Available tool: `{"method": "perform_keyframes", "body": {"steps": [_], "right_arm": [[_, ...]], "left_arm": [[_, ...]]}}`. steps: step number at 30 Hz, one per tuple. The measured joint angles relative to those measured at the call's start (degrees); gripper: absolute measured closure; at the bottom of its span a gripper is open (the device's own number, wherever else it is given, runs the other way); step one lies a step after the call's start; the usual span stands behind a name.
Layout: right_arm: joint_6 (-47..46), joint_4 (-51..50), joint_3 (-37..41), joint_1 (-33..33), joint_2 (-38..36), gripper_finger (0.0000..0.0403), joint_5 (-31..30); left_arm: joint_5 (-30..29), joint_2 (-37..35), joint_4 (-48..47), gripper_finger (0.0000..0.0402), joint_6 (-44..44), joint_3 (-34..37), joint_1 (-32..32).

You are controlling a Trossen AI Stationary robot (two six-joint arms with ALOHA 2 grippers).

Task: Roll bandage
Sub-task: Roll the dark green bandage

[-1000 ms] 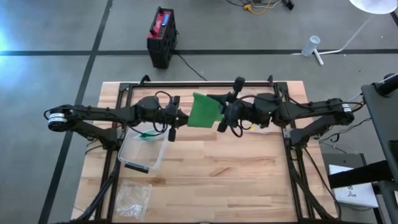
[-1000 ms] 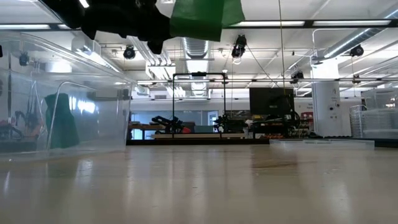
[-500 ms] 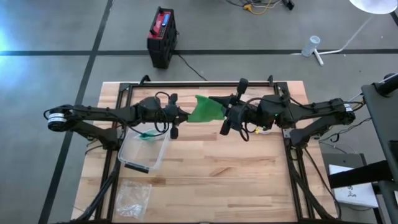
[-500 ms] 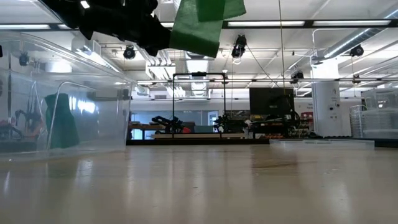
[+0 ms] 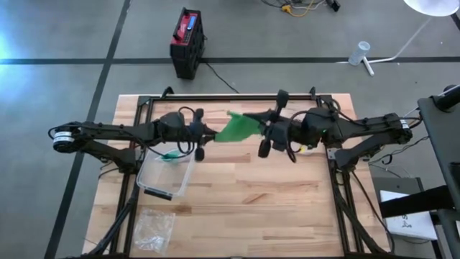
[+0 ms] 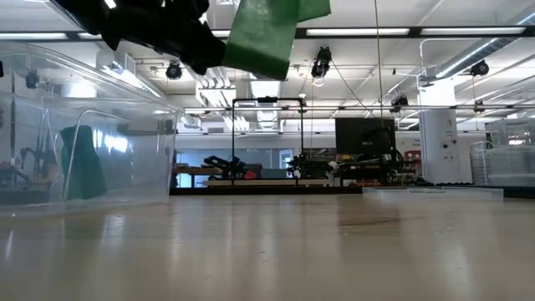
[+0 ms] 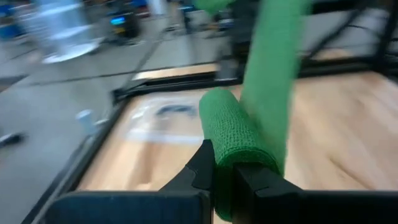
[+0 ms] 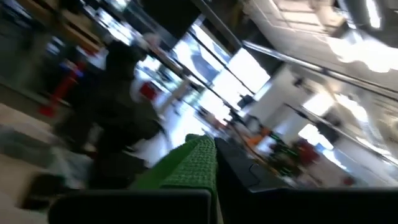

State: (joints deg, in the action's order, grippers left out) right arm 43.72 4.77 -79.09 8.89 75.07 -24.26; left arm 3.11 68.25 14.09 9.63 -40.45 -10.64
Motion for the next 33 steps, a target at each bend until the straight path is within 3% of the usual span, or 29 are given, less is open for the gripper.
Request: {"method": "perform_keyframes", "body": {"steps": [4, 19, 26, 33], "right_arm": [[-3.48, -0.26, 0.0, 0.78, 0.15, 0.0403, 7.6], [-0.78, 0.25, 0.02, 3.32, 0.09, 0.0403, 7.56], [2.79, 0.59, 0.02, 1.93, 0.0, 0.0403, 2.07], [2.16, 0.19, 0.02, -1.73, 0.01, 0.0403, 1.85]], "left_arm": [[-4.8, -0.62, 0.3, 0.0392, -5.26, 0.0, -0.82], [-6.28, -3.73, -3.04, 0.0392, -10.56, 0.02, -2.62], [9.11, -4.55, -3.15, 0.0392, -3.26, 0.09, -2.37], [25.82, -4.59, -3.15, 0.0392, -0.21, 0.09, -0.74]]}}
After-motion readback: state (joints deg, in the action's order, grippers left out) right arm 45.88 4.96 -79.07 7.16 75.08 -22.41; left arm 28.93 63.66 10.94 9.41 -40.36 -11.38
